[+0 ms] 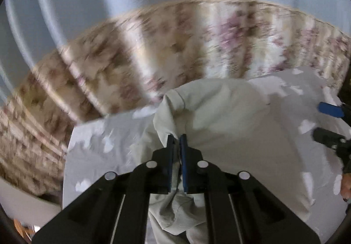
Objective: Fold large clothes
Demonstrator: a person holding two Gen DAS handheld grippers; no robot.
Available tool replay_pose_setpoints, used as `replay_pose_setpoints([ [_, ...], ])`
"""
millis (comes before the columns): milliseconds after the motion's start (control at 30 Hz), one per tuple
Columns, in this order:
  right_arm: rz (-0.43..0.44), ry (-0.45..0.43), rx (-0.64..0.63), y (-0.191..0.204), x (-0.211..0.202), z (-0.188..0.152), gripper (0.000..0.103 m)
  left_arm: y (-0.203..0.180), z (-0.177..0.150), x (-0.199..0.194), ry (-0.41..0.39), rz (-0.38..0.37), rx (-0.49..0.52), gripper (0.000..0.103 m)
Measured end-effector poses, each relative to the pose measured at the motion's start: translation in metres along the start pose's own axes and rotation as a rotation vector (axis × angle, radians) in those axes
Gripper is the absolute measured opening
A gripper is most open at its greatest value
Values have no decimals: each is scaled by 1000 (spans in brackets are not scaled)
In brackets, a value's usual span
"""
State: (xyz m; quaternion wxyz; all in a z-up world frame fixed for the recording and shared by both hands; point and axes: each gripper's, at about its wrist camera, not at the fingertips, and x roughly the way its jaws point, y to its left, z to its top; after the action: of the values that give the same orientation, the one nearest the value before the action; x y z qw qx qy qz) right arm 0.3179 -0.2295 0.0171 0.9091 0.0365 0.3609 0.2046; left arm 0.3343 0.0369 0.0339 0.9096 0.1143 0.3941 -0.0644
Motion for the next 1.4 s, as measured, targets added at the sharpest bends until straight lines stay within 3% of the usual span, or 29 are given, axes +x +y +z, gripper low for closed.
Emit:
replay_pose_setpoints([
  [167, 38, 72, -52, 37, 32, -17, 91, 21, -51, 43, 89, 38, -29, 12],
  [267, 5, 102, -98, 54, 51, -38, 93, 36, -87, 60, 132, 85, -86, 12],
  [367, -34, 110, -102, 50, 61, -48, 98, 45, -106, 57, 103, 44, -163, 12],
  [500, -104, 93, -136, 55, 67, -62, 100, 44, -113, 35, 50, 57, -213, 17],
  [567, -131, 72, -157, 57, 67, -65, 100, 43, -114, 21, 34, 101, -216, 46],
  [600, -137, 64, -149, 56, 66, -67, 100, 41, -112, 14, 15, 129, -223, 75],
  [733, -218, -46, -210, 69, 40, -66, 99, 28, -107, -29, -106, 199, -201, 89],
  [833, -177, -115, -216, 79, 16, -68, 99, 9, -108, -41, -137, 169, -179, 91],
  [967, -219, -138, -279, 88, 10, -80, 99, -9, -116, -31, -115, 101, -191, 91],
  [1133, -225, -87, -272, 81, 24, -91, 100, -26, -125, -11, -78, 97, -174, 91],
  [1233, -219, -34, -269, 80, 41, -94, 100, -20, -131, 5, -22, 117, -202, 95],
  [1400, -228, 8, -295, 82, 61, -97, 100, -11, -140, 15, -9, 129, -229, 100],
])
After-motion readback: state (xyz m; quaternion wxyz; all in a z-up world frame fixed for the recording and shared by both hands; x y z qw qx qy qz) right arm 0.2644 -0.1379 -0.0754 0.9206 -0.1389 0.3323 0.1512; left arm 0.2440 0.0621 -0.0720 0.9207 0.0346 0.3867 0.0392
